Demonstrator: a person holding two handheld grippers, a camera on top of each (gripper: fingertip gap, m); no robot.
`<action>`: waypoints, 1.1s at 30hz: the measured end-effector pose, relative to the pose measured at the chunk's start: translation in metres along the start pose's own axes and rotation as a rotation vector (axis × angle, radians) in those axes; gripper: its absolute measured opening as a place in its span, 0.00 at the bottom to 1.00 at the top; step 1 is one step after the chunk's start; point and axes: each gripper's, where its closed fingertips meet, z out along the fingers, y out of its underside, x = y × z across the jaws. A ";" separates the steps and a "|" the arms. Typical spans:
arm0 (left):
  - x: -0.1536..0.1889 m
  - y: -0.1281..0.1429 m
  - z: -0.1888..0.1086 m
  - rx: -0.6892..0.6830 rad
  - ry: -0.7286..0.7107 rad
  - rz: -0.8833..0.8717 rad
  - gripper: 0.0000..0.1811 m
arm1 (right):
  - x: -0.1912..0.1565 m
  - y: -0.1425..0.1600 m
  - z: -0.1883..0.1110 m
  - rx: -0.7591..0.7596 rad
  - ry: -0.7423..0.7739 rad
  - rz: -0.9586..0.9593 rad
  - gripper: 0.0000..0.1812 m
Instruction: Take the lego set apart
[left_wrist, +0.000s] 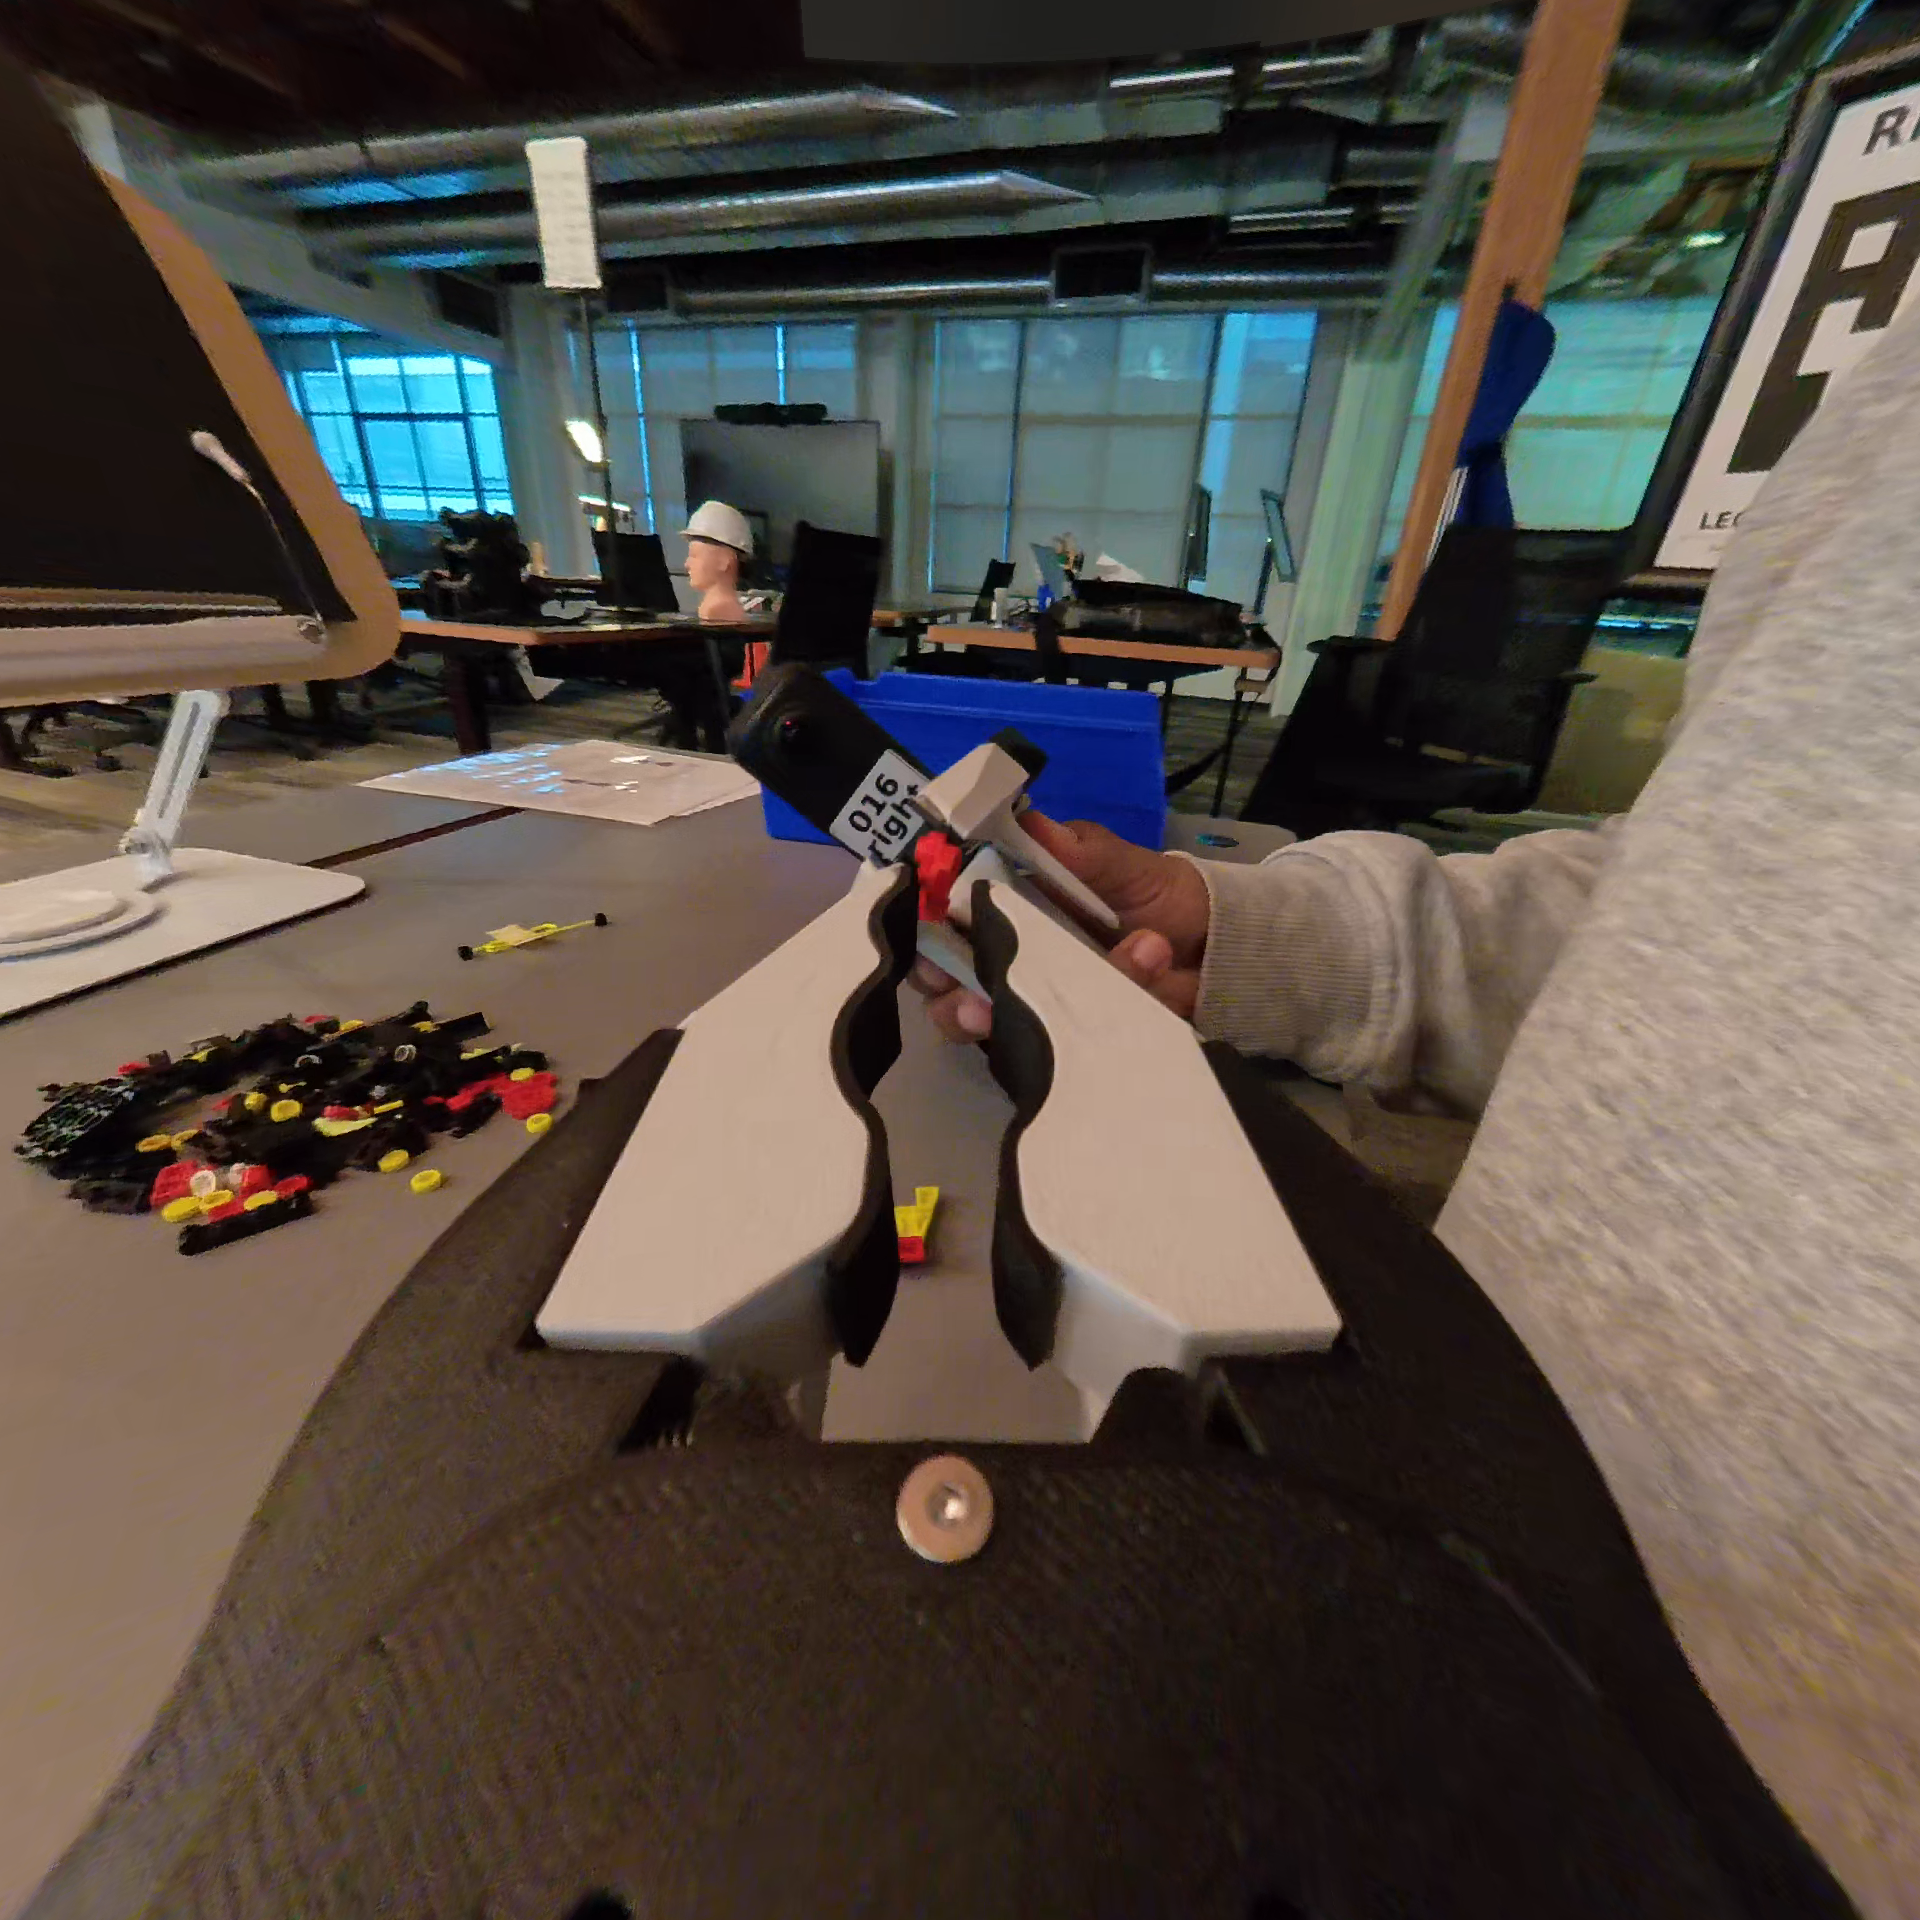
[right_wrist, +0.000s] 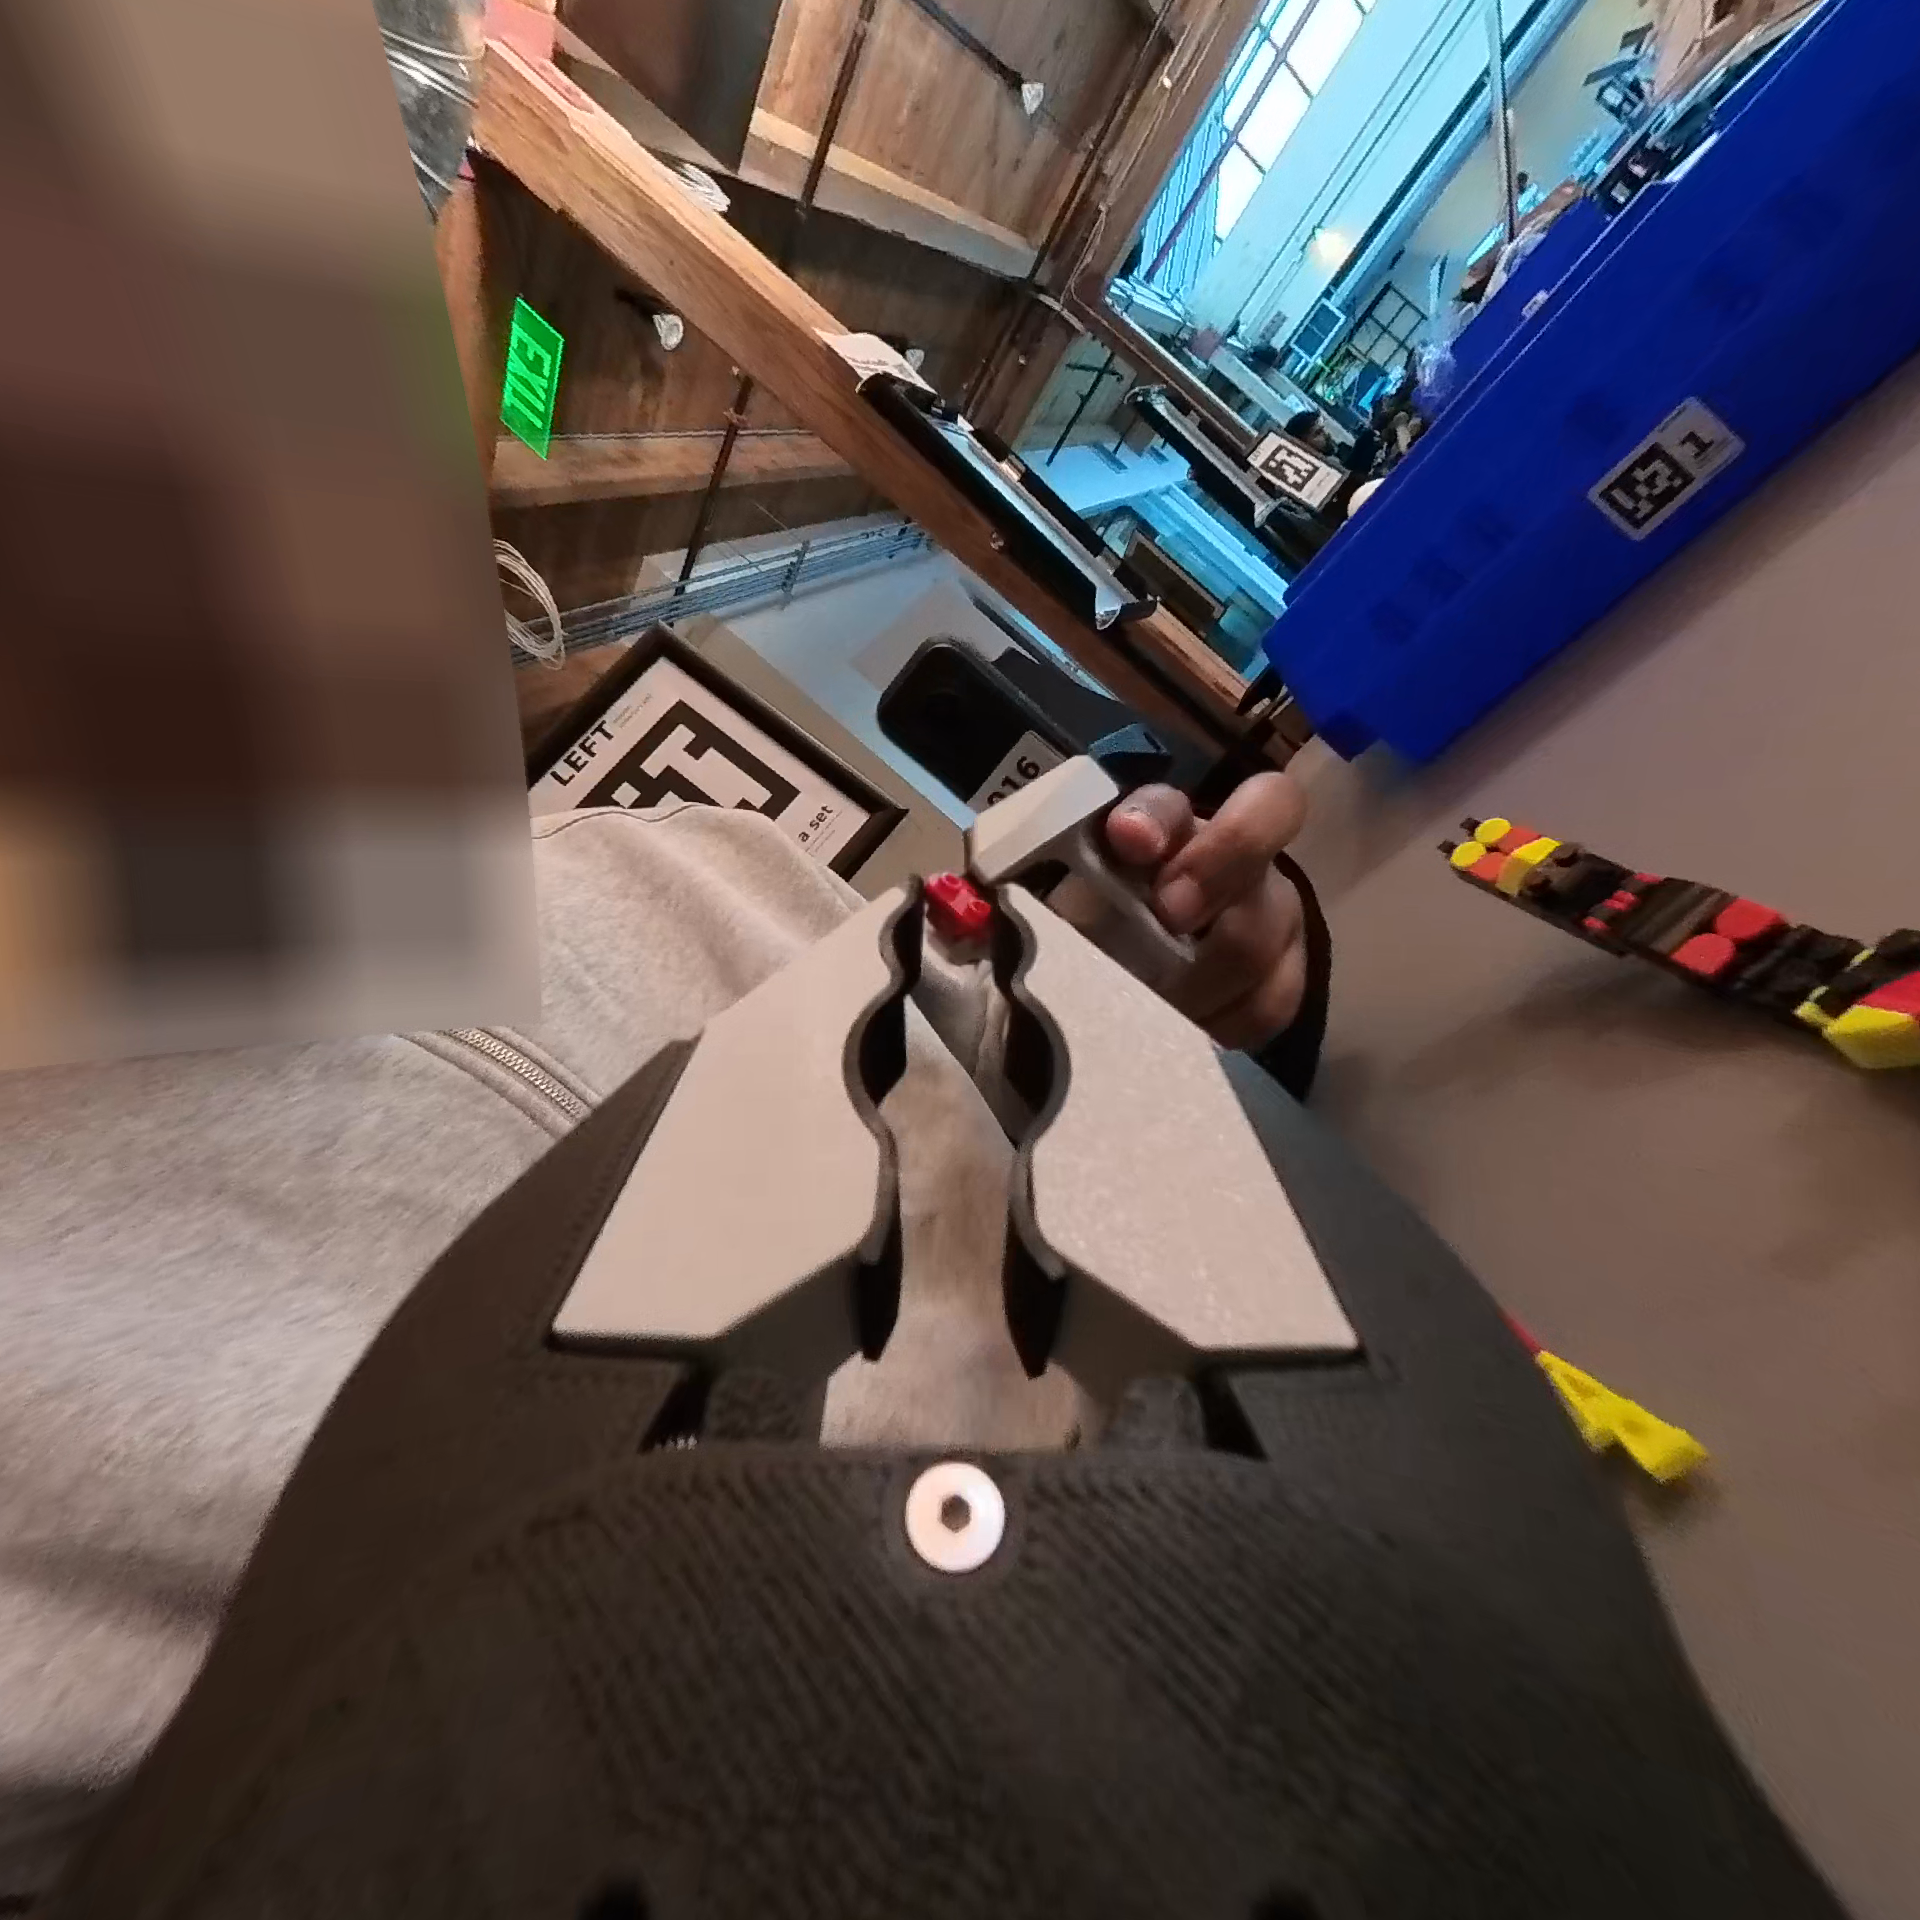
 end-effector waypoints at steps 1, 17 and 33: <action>0.000 0.000 0.000 0.002 0.000 0.001 0.05 | 0.000 0.000 0.000 -0.003 -0.003 0.004 0.05; -0.005 -0.006 -0.001 0.054 0.054 -0.218 0.05 | -0.002 0.001 0.006 0.011 -0.032 0.017 0.03; -0.010 -0.007 -0.003 0.048 -0.025 -0.082 0.19 | 0.005 -0.009 0.002 0.089 -0.011 0.058 0.02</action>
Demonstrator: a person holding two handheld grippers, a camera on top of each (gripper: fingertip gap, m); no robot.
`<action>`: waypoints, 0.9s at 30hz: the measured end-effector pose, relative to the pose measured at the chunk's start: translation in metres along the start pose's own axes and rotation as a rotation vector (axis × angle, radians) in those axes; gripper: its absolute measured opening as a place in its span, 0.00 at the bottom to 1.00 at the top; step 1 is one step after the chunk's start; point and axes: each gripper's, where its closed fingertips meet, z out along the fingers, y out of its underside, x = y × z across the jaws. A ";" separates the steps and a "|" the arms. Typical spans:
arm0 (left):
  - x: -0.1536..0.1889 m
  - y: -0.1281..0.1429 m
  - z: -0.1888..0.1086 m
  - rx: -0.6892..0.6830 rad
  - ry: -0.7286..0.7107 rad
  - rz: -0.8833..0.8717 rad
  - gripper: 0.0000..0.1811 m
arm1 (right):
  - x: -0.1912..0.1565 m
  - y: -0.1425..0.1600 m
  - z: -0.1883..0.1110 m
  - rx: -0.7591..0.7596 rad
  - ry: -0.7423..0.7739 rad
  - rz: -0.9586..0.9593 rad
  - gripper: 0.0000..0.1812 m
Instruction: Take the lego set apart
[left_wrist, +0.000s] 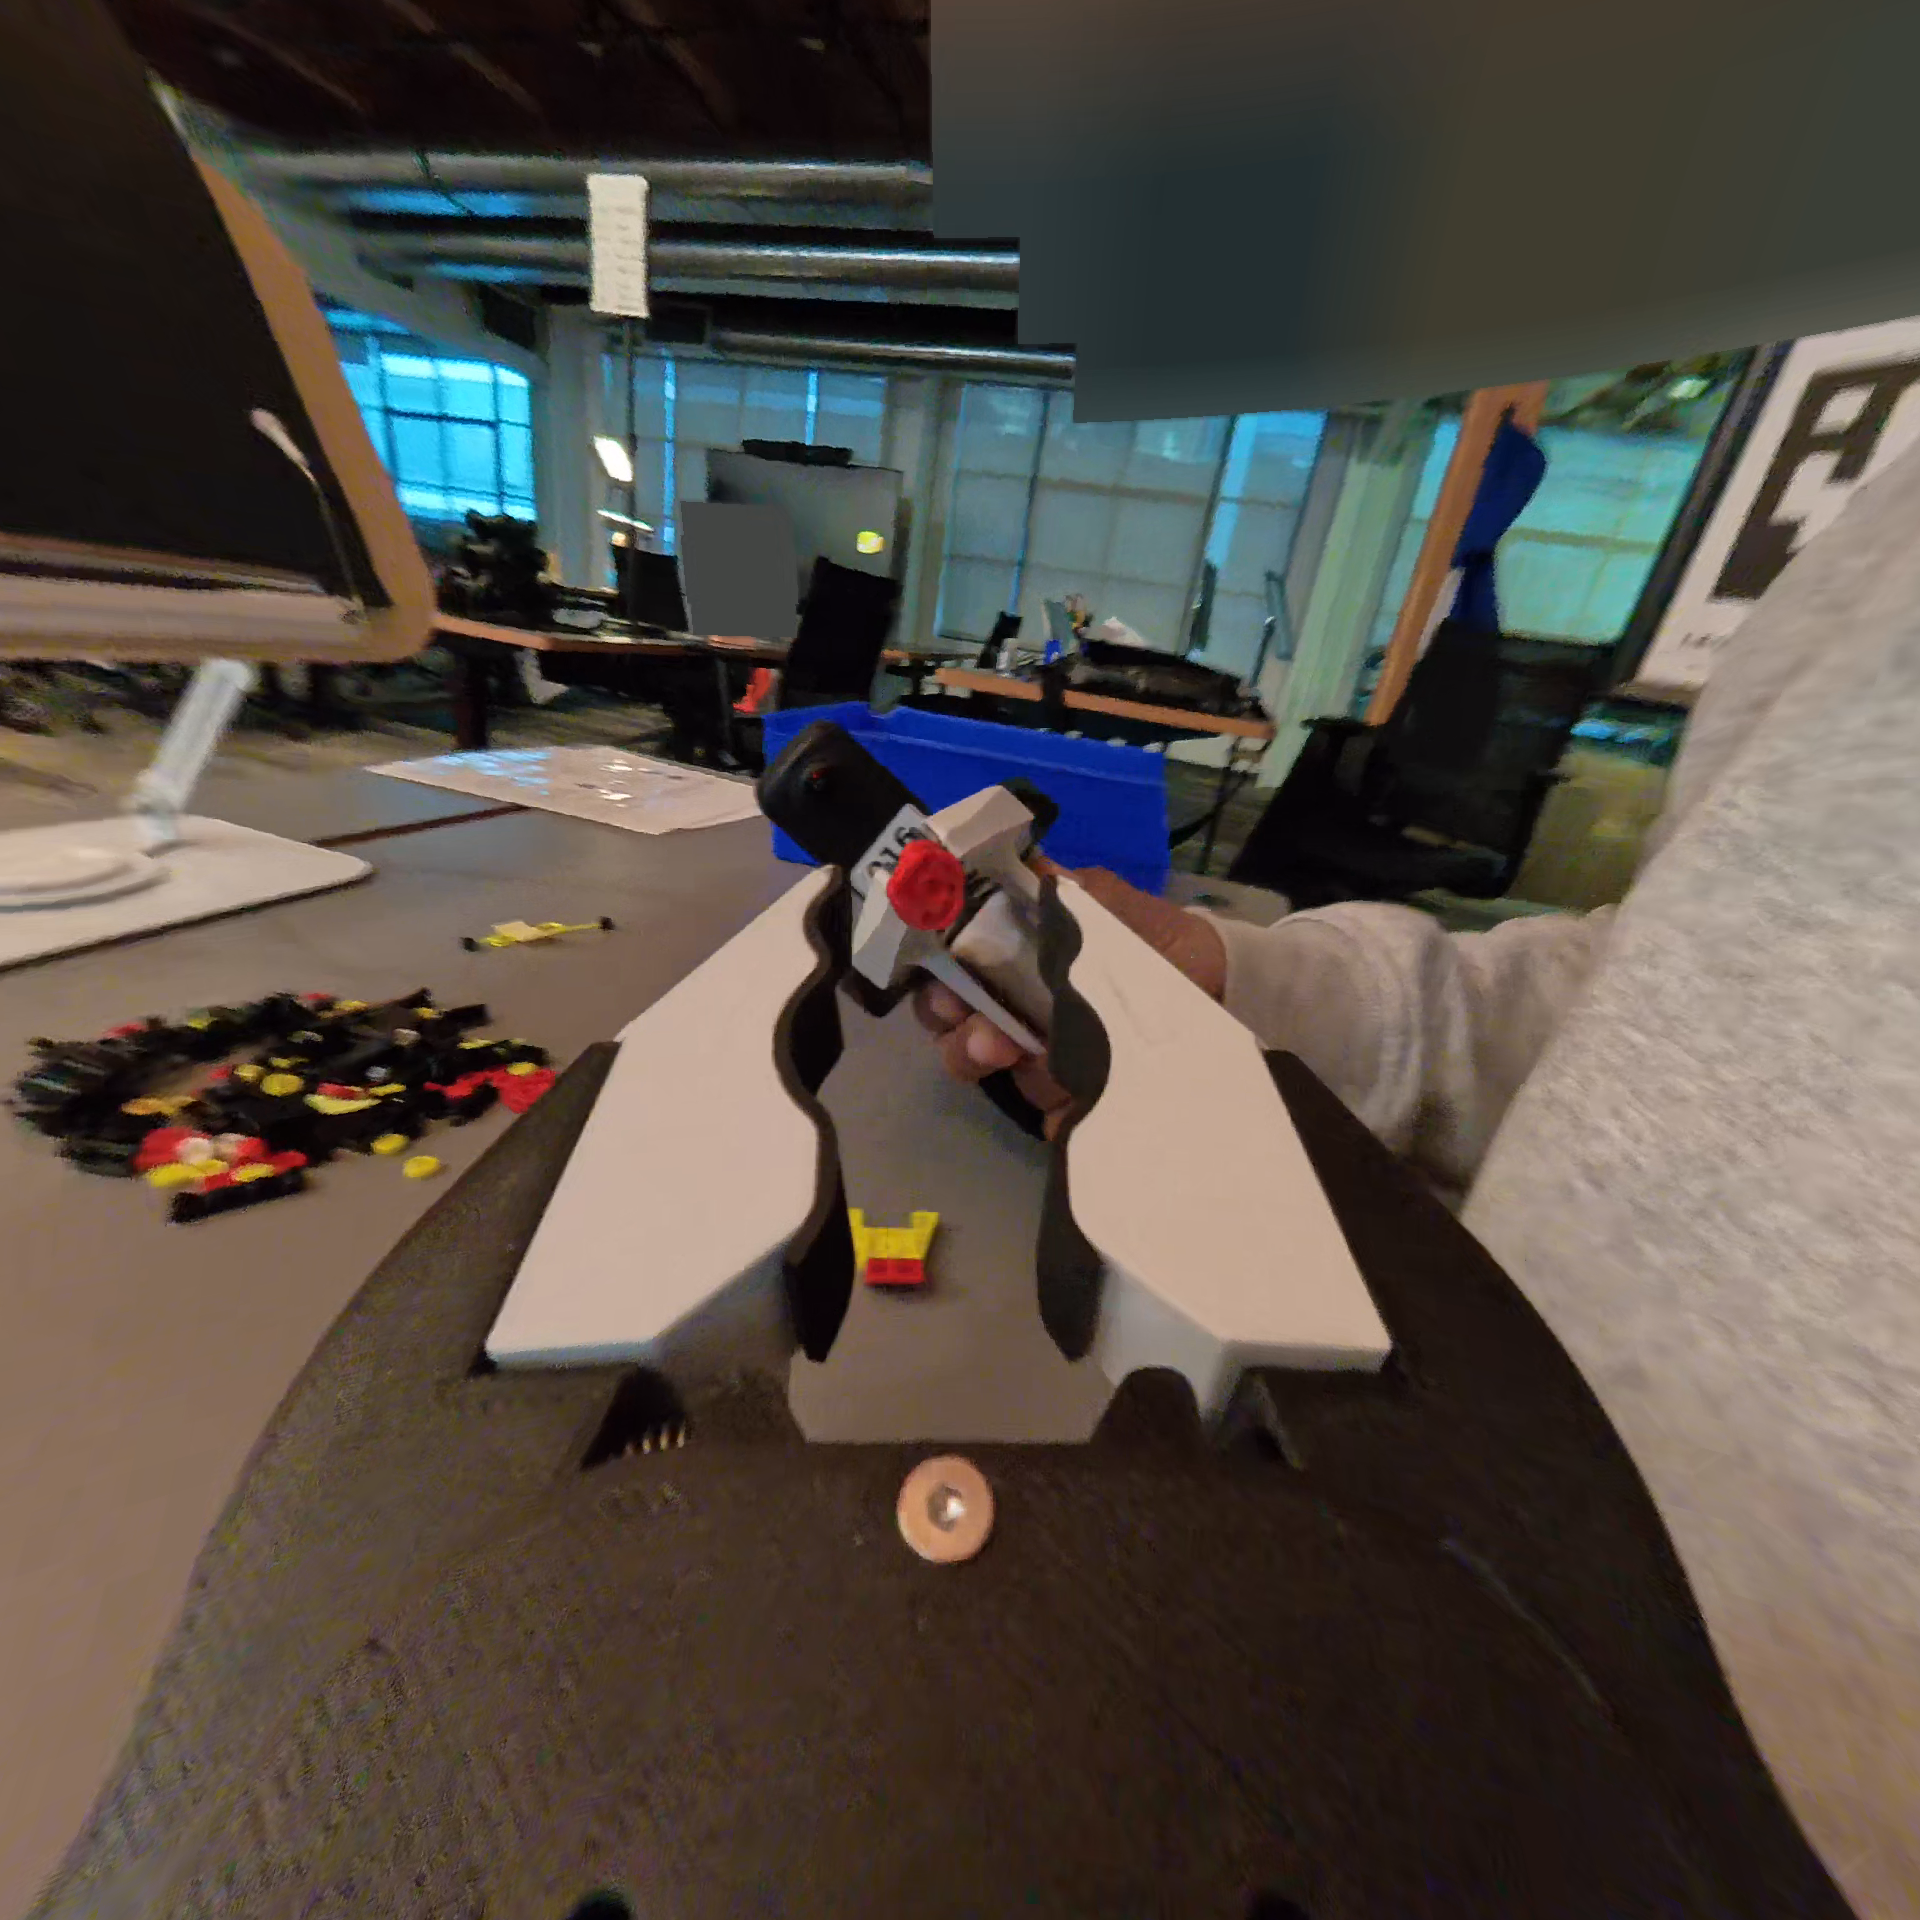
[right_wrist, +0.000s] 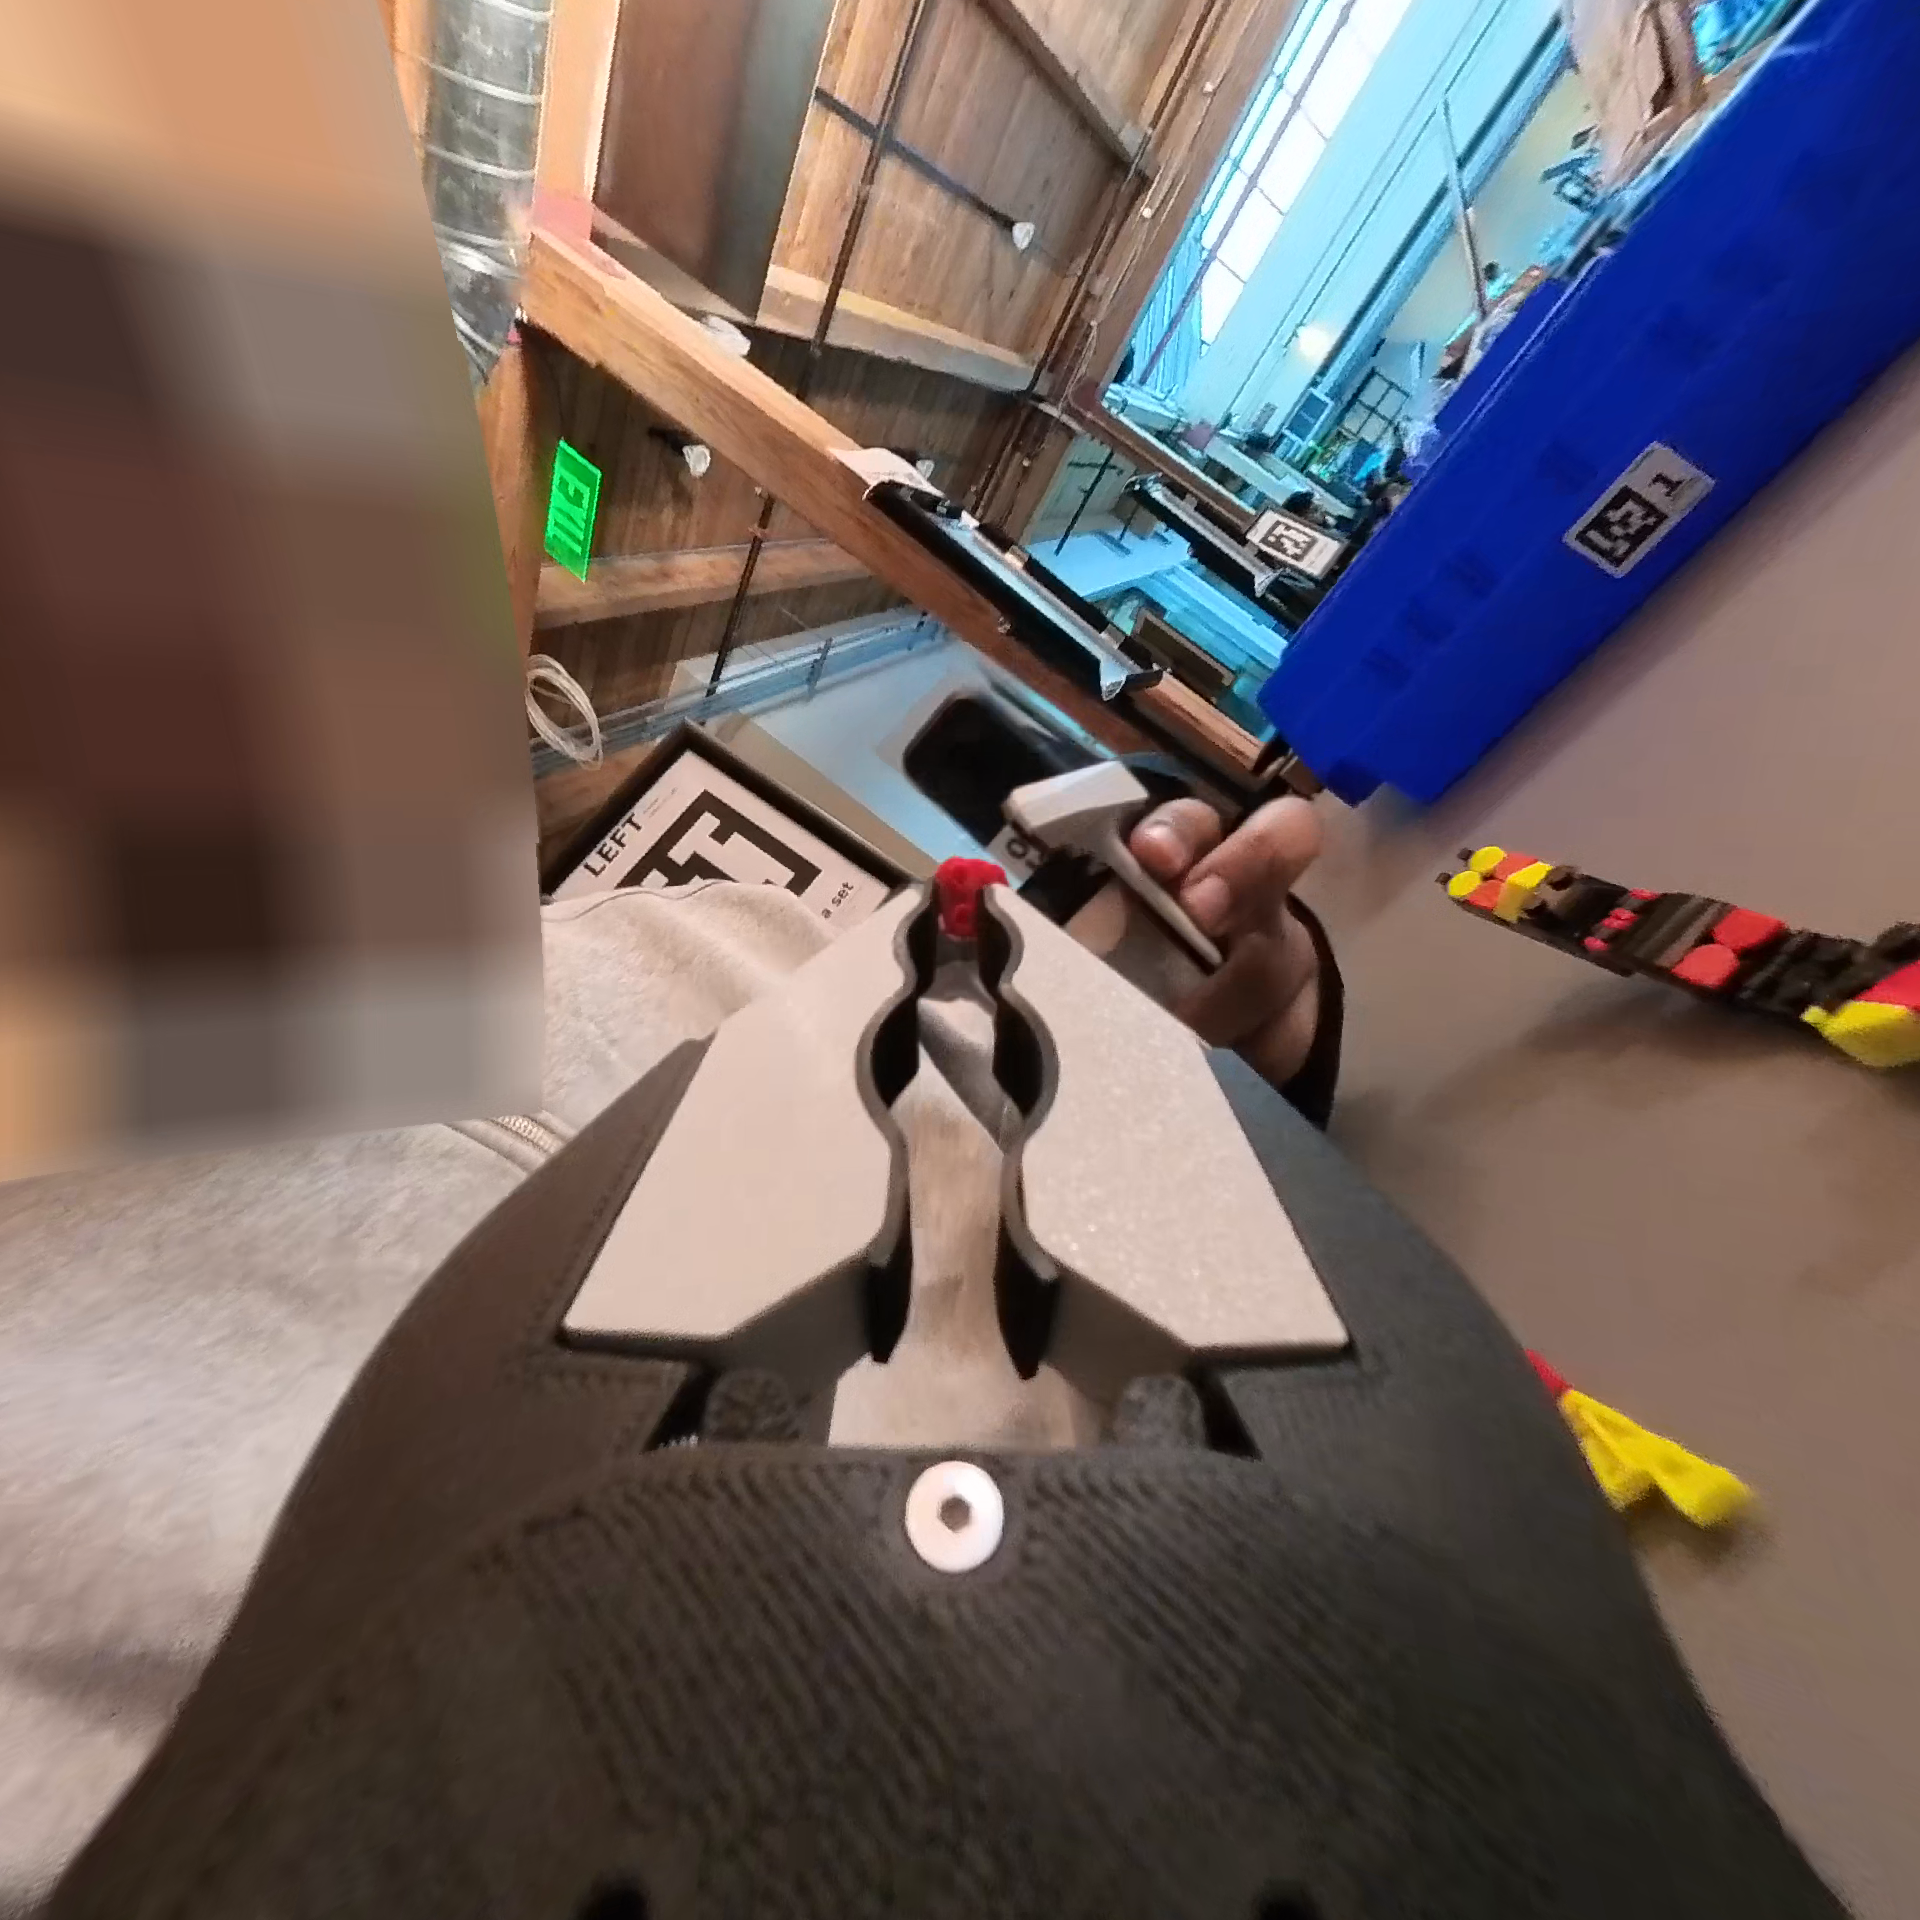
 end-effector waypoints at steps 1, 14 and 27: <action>-0.001 0.002 0.000 -0.014 -0.025 0.055 0.20 | 0.002 -0.001 -0.001 0.009 0.009 0.015 0.02; -0.020 0.027 0.001 -0.207 -0.196 0.433 0.09 | 0.024 -0.002 -0.005 0.050 0.110 0.201 0.01; -0.028 0.025 -0.001 -0.204 -0.244 0.404 0.00 | 0.031 -0.002 -0.007 0.054 0.163 0.166 0.00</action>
